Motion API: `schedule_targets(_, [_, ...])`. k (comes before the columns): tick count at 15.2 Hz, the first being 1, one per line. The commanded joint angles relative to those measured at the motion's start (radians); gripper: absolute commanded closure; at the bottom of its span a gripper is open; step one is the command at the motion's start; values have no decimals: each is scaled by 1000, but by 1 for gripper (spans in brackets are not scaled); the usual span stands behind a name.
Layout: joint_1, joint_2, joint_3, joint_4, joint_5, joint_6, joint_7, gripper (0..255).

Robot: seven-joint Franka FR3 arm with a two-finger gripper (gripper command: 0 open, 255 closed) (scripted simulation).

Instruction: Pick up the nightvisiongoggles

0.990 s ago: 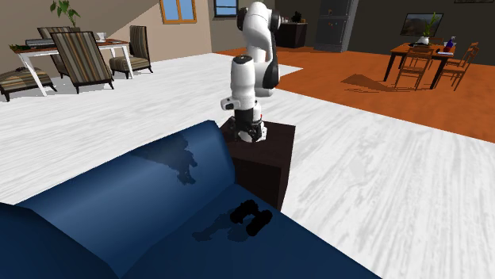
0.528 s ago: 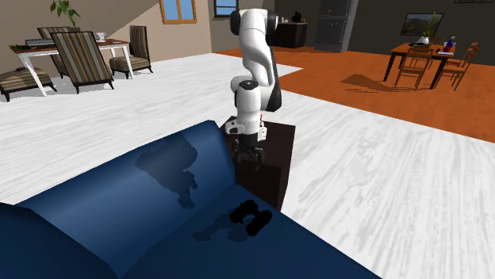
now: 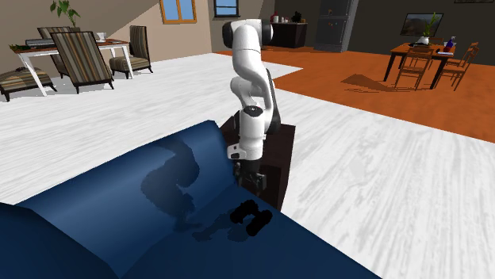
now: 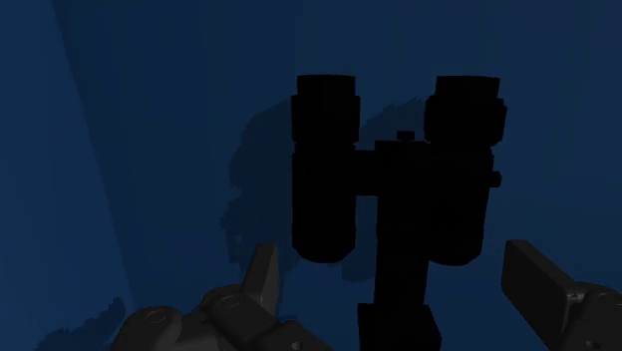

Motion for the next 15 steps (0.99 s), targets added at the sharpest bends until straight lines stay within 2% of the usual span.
schedule_targets(1, [38,91,-35,67,-58,30,70,0])
schedule_targets(3, [64,144,-59,114,-81,42,102,0])
schedule_targets(12, [98,239,-103,136,-124,116,140,0])
schedule_targets(13, [98,239,-103,137,-124,115,140,255])
schedule_targets(15, [97,239,-103,137,-123,115,139,255])
